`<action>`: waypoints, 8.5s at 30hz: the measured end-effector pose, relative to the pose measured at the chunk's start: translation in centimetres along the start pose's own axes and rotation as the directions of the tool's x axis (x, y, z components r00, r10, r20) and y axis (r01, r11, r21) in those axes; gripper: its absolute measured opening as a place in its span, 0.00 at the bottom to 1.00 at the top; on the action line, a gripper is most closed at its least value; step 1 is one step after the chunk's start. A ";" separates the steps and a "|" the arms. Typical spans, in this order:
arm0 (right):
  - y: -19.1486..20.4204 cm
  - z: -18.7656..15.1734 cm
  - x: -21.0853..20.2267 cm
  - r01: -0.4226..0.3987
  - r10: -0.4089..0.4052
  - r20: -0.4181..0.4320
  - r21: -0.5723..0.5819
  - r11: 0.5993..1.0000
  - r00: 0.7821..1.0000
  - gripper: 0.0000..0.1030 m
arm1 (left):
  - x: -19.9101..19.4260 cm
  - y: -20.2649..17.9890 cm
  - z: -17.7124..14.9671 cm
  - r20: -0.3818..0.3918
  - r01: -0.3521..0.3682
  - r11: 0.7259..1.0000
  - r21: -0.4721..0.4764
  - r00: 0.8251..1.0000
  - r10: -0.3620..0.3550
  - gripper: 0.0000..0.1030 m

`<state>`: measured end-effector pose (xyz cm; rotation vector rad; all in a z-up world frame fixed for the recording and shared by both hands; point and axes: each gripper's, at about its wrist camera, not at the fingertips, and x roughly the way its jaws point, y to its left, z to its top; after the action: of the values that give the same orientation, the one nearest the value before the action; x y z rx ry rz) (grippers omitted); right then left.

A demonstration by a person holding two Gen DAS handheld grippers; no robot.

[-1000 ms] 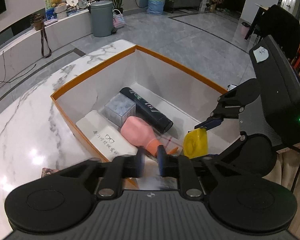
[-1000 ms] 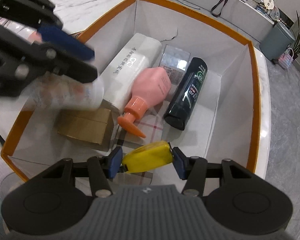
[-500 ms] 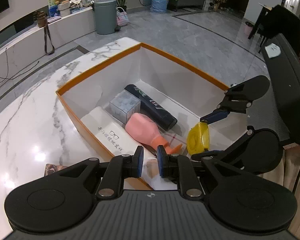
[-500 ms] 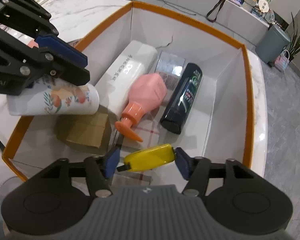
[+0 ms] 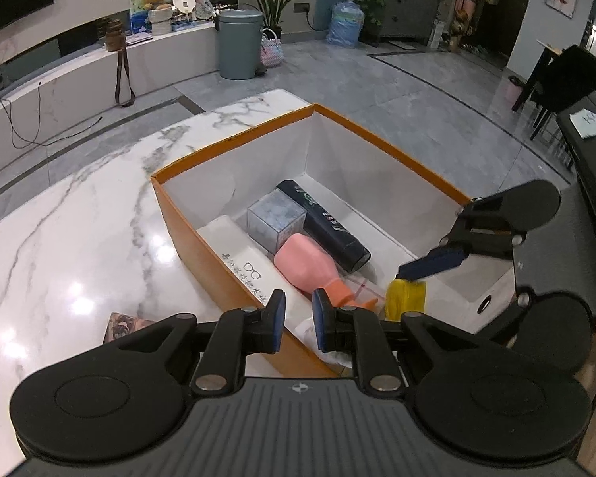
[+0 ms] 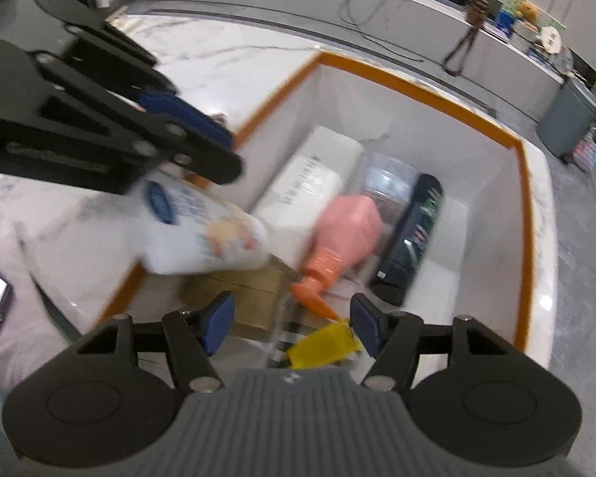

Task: Organize rigid objects
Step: 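Open the right tool to drop the yellow tape measure into the orange box, then move both tools back over the pink tape roll and anime card box, then grasp the pink tape roll with the left tool while the right tool grasps the anime card box, then carry the pink roll with the left tool while the right tool carries the card box to the orange box, then lower the card box into the orange box with the right tool while the left tool lowers the pink roll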

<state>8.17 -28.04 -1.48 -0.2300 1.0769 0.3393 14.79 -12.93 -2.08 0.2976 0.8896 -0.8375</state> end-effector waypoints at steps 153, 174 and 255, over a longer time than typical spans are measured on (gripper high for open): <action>15.1 5.9 12.0 -0.088 0.087 0.022 0.036 0.995 0.996 0.68 | -4.9 10.4 -18.1 -0.309 -0.370 0.838 -0.402 0.916 0.256 0.66; 15.0 5.0 9.7 -0.095 0.091 0.083 0.051 0.994 0.992 0.56 | -6.5 9.9 -17.4 -0.214 -0.341 0.845 -0.412 0.938 0.275 0.61; -5.6 0.3 1.4 0.170 -0.170 -0.039 -0.005 0.985 0.985 0.56 | 7.7 -1.2 4.0 -0.125 -0.036 0.934 -0.355 0.992 -0.009 0.60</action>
<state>11.10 -32.90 -2.45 -0.3290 1.0879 0.1829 18.83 -19.89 -5.49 0.0376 1.1365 -0.6334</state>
